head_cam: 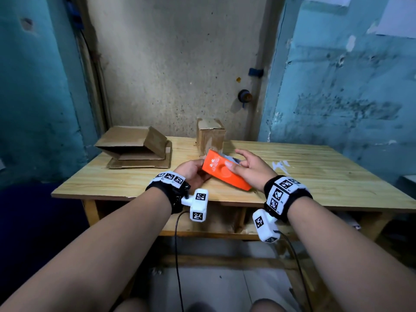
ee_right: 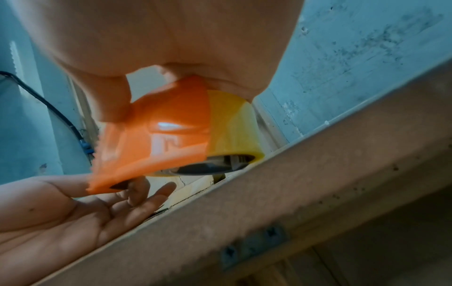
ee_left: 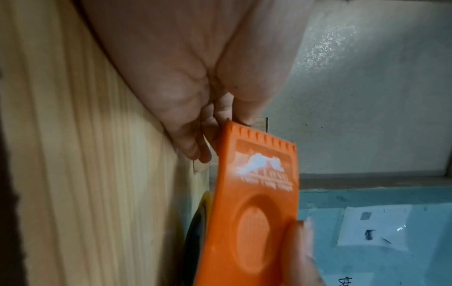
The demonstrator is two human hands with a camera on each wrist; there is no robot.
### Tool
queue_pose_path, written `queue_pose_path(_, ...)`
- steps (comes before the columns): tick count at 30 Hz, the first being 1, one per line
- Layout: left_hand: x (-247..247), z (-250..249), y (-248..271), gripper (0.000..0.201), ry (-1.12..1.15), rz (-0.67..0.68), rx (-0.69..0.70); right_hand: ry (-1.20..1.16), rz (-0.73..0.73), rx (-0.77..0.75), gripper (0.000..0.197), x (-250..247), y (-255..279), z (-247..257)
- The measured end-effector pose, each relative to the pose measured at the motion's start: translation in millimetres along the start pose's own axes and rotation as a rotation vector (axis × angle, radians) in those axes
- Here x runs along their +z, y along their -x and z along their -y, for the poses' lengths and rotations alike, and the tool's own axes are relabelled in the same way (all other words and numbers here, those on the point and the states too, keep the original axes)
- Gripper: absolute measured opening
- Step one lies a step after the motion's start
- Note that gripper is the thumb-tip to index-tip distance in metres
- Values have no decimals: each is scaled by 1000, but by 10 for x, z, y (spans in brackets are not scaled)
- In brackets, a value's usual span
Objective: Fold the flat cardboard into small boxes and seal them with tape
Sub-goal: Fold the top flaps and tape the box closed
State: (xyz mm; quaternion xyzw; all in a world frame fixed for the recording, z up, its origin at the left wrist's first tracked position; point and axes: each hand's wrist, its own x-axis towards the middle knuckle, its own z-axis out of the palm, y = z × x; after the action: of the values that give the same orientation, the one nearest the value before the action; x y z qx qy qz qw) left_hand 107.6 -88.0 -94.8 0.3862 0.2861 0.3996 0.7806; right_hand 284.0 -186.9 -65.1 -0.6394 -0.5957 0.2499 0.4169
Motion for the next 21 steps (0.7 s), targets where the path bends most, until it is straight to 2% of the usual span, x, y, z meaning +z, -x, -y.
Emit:
queue_pose_path(6, -34, -14, 35, 29, 26, 83, -26, -86, -14, 1, 68, -40, 36, -50)
queue_pose_path(9, -59, 17, -10, 33, 42, 48, -21, -65, 5, -21, 81, -14, 41, -66)
queue_pose_path(12, -81, 49, -28, 21, 26, 61, 13, -43, 38, -30, 94, -23, 27, -57)
queue_pose_path(15, -79, 89, -33, 19, 1, 43, 64, -35, 56, -29, 109, -55, 24, -63)
queue_pose_path(18, -113, 89, -64, 18, -34, -39, 74, 40, 64, -19, 96, -55, 44, -10)
queue_pose_path(21, -159, 107, -119, 23, -164, -101, 53, 269, 2, -24, 80, -24, 117, 51)
